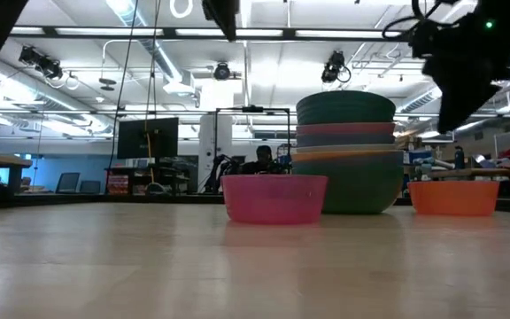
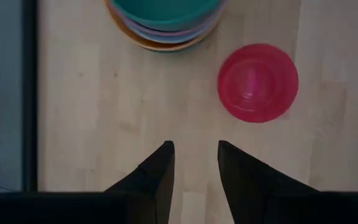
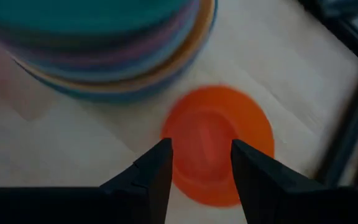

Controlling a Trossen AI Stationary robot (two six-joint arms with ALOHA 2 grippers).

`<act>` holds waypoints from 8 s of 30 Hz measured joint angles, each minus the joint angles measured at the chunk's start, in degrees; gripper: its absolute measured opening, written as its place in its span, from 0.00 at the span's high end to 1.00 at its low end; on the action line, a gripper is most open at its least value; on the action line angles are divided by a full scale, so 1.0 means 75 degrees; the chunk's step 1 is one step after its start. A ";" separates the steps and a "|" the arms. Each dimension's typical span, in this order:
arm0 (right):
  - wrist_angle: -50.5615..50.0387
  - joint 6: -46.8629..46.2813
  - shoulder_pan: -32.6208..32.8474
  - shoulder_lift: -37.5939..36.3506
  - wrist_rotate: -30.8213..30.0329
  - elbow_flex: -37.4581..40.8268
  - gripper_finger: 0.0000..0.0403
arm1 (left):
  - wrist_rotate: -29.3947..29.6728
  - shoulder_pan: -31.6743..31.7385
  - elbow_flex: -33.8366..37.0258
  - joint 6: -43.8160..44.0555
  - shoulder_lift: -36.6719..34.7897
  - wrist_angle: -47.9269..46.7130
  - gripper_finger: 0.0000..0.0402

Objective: Nest bowls inside each other
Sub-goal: Stack the dark orange bowl on top of the dark green bowl, then stack the red bowl on top of the dark orange bowl

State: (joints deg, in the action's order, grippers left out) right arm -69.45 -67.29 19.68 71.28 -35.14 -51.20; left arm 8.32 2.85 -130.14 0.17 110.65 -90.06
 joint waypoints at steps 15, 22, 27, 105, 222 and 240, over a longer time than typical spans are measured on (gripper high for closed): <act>-0.0647 0.0501 -0.0009 0.0248 0.0781 0.0124 0.56 | 0.1518 -0.0456 -0.0007 0.1369 -0.2991 0.0004 0.67; 0.0165 0.1140 -0.0009 0.0251 0.0791 0.0975 0.57 | 0.1946 -0.0792 -0.0007 0.1651 -0.3735 0.0092 0.67; 0.0849 0.1926 -0.0038 0.0239 0.0606 0.1569 0.57 | 0.1981 -0.0795 -0.0004 0.1662 -0.3886 0.0148 0.67; 0.2176 0.2848 -0.0149 0.0215 0.2526 0.1361 0.50 | 0.2112 -0.1004 0.1004 0.1613 -0.3914 0.0007 0.67; 0.3121 0.5406 0.0198 -0.1437 -0.1866 -0.1781 0.67 | 0.0442 -0.0964 0.9753 0.5275 -0.2235 0.9764 0.67; 0.3103 0.5392 0.0198 -0.1398 -0.1786 -0.1778 0.67 | -0.0038 -0.0926 0.9741 0.5401 -0.1528 1.0162 0.67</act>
State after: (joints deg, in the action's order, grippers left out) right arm -46.18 -26.85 21.17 60.80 -48.53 -64.53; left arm 8.04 -4.10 -57.08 40.68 99.19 -13.84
